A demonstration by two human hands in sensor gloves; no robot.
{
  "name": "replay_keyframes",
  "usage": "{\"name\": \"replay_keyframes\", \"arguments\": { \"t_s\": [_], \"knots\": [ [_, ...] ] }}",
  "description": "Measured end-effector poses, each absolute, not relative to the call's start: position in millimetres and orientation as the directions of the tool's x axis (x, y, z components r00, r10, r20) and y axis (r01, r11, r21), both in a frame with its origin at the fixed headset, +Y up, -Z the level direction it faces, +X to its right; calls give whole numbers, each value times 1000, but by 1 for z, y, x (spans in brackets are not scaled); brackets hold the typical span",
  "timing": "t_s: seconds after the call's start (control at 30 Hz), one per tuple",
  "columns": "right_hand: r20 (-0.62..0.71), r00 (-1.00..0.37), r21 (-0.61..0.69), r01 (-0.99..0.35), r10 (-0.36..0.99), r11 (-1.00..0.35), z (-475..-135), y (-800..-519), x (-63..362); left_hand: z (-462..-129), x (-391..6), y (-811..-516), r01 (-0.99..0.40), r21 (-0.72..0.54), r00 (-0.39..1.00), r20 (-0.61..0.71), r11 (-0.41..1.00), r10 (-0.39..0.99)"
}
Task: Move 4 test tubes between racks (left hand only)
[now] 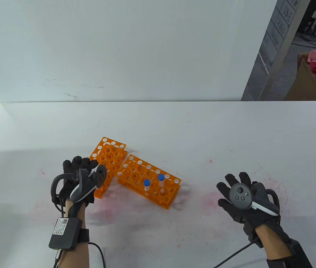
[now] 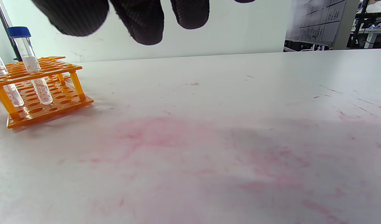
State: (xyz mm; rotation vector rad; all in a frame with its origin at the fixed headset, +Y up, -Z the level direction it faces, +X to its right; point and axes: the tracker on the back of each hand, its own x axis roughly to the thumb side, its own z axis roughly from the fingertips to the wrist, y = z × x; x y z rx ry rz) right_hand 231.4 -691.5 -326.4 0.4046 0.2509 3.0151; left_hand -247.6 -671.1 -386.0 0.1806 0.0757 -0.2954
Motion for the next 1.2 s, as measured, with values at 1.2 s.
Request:
{"name": "replay_keyframes", "arguments": {
  "t_s": [1.2],
  "knots": [
    [247,-957,193,-105,152,-976,-326,-692,230,-364,-209,-605,98,389,992,31,916,-119]
  ]
}}
